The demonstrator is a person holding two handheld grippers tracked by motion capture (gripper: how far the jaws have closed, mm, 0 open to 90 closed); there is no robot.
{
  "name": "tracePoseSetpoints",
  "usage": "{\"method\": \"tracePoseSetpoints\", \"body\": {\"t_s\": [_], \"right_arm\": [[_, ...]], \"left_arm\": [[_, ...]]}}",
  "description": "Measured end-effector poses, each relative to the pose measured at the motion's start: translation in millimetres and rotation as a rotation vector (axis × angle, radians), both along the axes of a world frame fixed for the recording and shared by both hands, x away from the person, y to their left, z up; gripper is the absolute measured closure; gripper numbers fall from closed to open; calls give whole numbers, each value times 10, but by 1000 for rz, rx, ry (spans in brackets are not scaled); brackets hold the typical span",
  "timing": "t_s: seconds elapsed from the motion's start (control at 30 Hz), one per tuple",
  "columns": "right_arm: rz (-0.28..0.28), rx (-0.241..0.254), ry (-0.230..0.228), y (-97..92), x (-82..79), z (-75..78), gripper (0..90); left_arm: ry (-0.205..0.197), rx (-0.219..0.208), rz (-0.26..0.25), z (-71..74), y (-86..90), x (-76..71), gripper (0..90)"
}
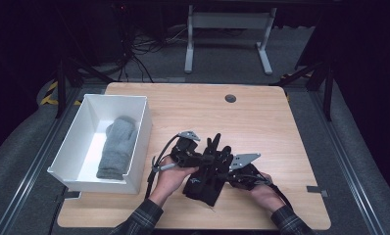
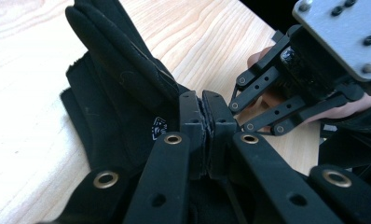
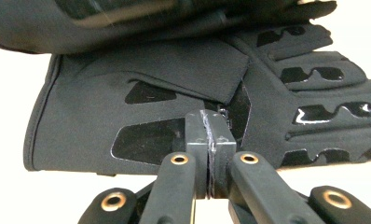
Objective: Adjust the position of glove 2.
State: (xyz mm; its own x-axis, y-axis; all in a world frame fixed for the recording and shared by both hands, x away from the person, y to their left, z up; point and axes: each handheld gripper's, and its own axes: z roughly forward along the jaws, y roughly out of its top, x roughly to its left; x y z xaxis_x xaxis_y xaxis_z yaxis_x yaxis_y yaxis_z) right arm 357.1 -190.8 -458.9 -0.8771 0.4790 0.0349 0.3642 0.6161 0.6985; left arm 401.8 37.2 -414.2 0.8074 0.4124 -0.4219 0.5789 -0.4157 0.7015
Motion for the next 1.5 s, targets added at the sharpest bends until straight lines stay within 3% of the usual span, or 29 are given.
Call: {"method": "tracePoseSetpoints", "body": {"t_s": [0.2,0.33,0.47,0.8,0.9,1.0,1.23,1.33,1.37,1.43,1.47,1.5], "right_arm": [[9,-2,-21,117,44,0,900],[2,20,-31,22,18,73,900],[-19,9,-17,-92,19,49,900],[-7,-1,-16,21,44,-27,900],[0,0,-22,59,37,-34,900],[-5,6,-26,9,29,-15,900],[-114,52,-69,-344,89,101,898],[-170,65,-86,-509,121,131,783],[-170,65,-86,-509,121,131,783],[-229,65,-98,-696,163,137,667],[-229,65,-98,-696,163,137,667],[-269,64,-92,-815,190,124,571]], "left_arm": [[-5,27,-2,-53,-56,9,882],[-4,25,3,-61,-41,19,882],[-3,23,2,-58,-49,14,882],[5,46,-7,-132,-151,6,882],[3,72,-7,-176,-164,13,881],[20,78,-8,-236,-160,27,878],[28,109,-14,-339,-213,12,845],[18,116,-19,-337,-236,-6,690],[18,116,-19,-337,-236,-6,630],[-16,120,-18,-261,-227,-41,589],[-16,120,-18,-261,-227,-41,590],[-25,116,-17,-222,-207,-58,637]]}}
